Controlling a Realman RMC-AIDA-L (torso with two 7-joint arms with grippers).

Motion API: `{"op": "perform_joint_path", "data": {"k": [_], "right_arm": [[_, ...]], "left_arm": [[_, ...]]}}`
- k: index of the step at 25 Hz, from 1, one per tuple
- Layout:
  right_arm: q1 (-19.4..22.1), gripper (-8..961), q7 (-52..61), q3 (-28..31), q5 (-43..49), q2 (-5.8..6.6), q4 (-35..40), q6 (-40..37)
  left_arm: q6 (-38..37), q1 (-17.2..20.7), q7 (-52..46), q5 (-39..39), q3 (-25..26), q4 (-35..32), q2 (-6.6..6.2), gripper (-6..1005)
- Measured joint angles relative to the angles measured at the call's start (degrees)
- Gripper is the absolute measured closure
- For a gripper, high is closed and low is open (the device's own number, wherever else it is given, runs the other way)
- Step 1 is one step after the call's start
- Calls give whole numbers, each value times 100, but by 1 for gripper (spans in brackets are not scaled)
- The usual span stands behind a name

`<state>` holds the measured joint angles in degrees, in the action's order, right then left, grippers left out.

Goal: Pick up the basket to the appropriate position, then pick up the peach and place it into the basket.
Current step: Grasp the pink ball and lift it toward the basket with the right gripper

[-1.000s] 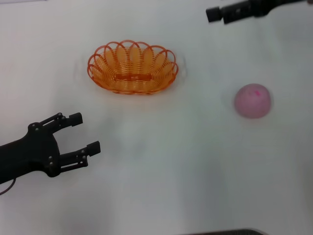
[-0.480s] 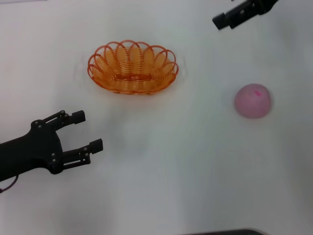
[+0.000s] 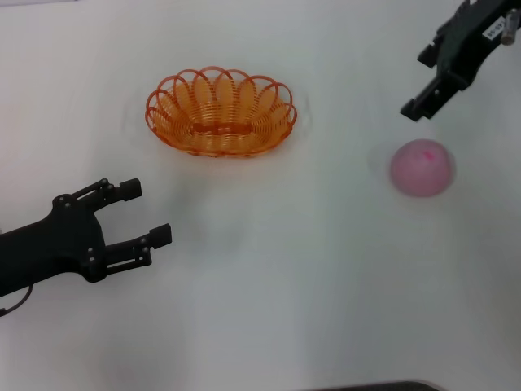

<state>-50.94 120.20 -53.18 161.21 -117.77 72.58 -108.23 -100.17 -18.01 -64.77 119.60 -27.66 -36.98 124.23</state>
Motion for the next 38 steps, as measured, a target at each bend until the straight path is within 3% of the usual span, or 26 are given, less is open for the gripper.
{"op": "perform_joint_path", "data": {"k": [15,29,38], "right_arm": [[-47,65,95,-530,450,-78,-498,97],[-21,67,102,-1180,666,-153,-2066,1461],[-13,68,118,-1284,667,-164,-2268,1677]], "left_arm": [[36,-56,-10,-22,-5,9,-4,125],[182,-173,-18,-36,8,147,-12,124],[253,-248,-88,-43,-13,148,-14,124]]}}
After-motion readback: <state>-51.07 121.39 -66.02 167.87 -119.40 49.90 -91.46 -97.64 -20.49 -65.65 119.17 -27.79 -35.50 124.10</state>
